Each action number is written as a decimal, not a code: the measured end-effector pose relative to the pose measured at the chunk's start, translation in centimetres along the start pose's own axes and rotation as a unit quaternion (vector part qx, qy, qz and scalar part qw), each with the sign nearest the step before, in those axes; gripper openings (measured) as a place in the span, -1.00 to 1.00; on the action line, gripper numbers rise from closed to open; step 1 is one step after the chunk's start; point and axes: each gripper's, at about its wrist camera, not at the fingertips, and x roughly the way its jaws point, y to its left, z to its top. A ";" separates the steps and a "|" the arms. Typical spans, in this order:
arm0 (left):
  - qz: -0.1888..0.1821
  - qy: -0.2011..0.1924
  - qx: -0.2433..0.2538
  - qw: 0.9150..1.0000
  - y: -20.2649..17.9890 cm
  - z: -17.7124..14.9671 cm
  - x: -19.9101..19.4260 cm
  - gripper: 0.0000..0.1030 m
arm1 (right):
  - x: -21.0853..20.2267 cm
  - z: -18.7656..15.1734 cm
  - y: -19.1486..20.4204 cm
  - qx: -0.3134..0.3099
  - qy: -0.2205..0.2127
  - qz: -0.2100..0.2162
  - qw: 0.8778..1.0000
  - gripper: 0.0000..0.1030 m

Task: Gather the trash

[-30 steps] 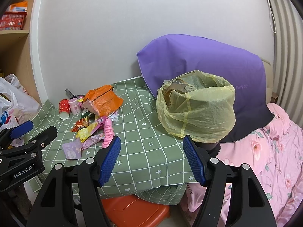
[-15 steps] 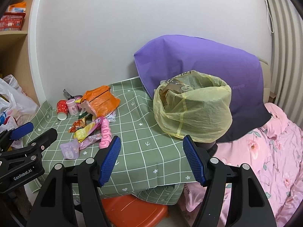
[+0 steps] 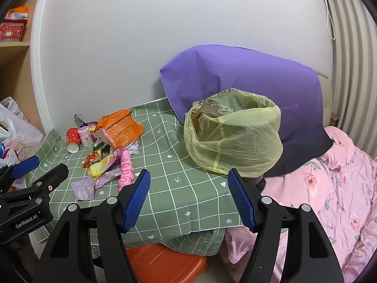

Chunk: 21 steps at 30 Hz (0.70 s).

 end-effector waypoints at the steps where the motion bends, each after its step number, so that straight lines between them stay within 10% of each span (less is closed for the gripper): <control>1: 0.000 0.000 0.000 1.000 0.0 0.0 0.0 0.59 | 0.0 0.0 0.0 0.000 0.000 0.000 1.000 0.26; 21: 0.000 0.000 0.000 1.000 0.0 0.0 0.0 0.59 | 0.0 0.1 -0.3 0.005 -0.002 -0.004 1.000 0.26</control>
